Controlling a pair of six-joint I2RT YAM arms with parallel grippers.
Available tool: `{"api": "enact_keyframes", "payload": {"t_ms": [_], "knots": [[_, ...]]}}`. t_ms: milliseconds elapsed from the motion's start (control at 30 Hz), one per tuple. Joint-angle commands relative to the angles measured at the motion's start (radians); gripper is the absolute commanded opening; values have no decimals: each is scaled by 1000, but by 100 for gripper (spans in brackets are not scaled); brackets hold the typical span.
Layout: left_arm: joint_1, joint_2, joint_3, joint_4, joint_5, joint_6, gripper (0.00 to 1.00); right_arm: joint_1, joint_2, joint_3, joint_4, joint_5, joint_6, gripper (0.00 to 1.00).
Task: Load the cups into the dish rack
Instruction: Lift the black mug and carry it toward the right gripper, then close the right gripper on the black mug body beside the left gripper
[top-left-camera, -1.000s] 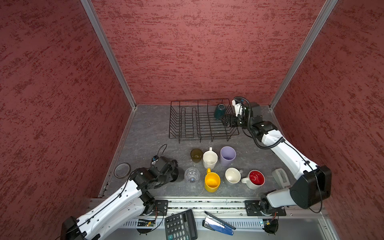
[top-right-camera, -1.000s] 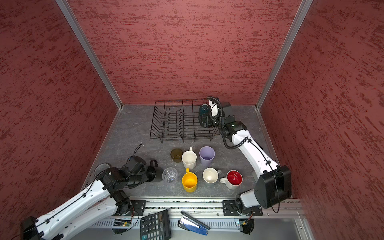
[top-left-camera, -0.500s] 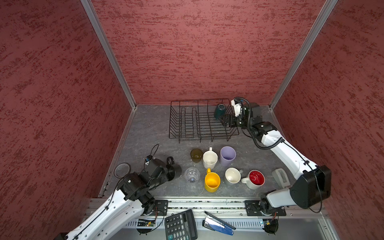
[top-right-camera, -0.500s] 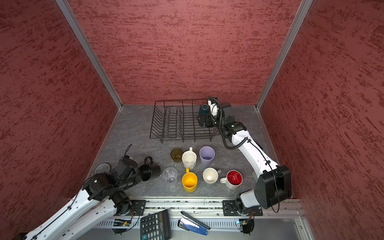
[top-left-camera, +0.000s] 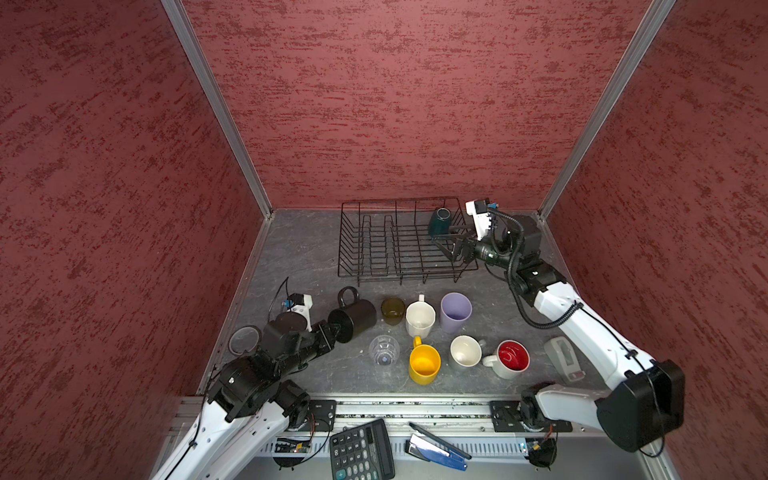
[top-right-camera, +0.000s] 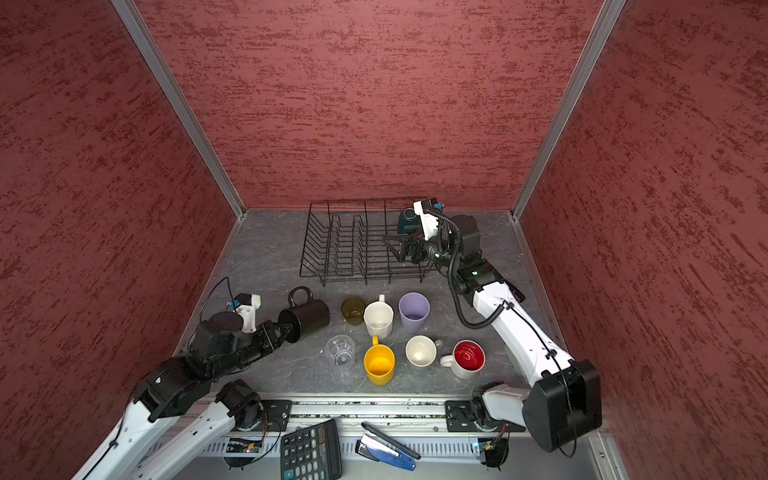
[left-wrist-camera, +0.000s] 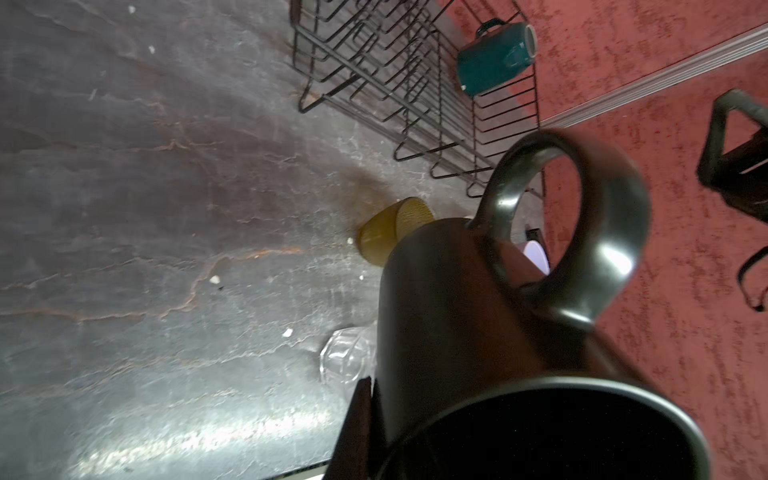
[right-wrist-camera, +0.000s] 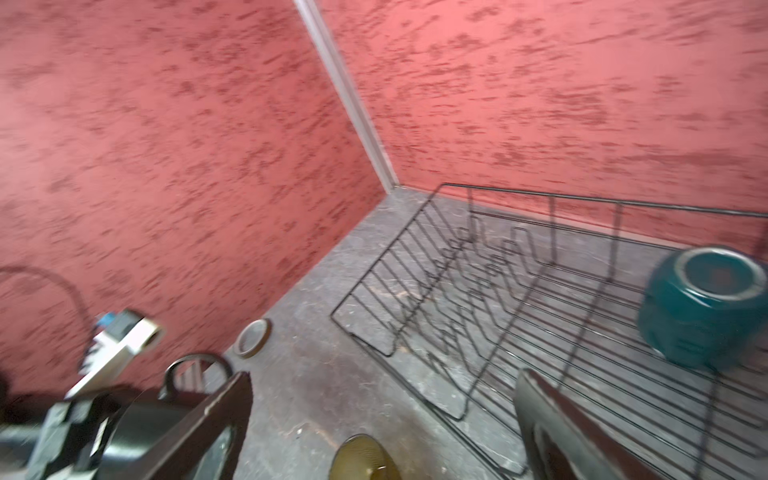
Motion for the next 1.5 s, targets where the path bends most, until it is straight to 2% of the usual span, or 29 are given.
{"api": "enact_keyframes", "payload": {"t_ms": [0, 167, 333, 533, 633, 833, 1133, 1267, 1467], "knots": [[72, 27, 37, 301, 214, 45, 0, 5, -31, -48, 156, -194, 59, 99], [221, 103, 4, 547, 484, -6, 0, 14, -40, -80, 237, -298, 125, 98], [278, 160, -13, 737, 642, -43, 0, 52, -18, -61, 157, -300, 98, 98], [284, 238, -21, 883, 731, -68, 0, 131, 14, -9, 35, -268, 23, 97], [286, 281, -29, 967, 776, -81, 0, 154, 30, 0, 30, -255, 27, 97], [286, 351, -39, 1072, 823, -108, 0, 175, 48, -6, 104, -318, 67, 97], [288, 398, -35, 1154, 862, -135, 0, 179, 53, -66, 368, -413, 214, 99], [299, 400, -32, 1168, 883, -143, 0, 179, 56, -71, 379, -385, 215, 99], [321, 392, -33, 1188, 905, -161, 0, 153, 53, -68, 328, -274, 214, 99]]}}
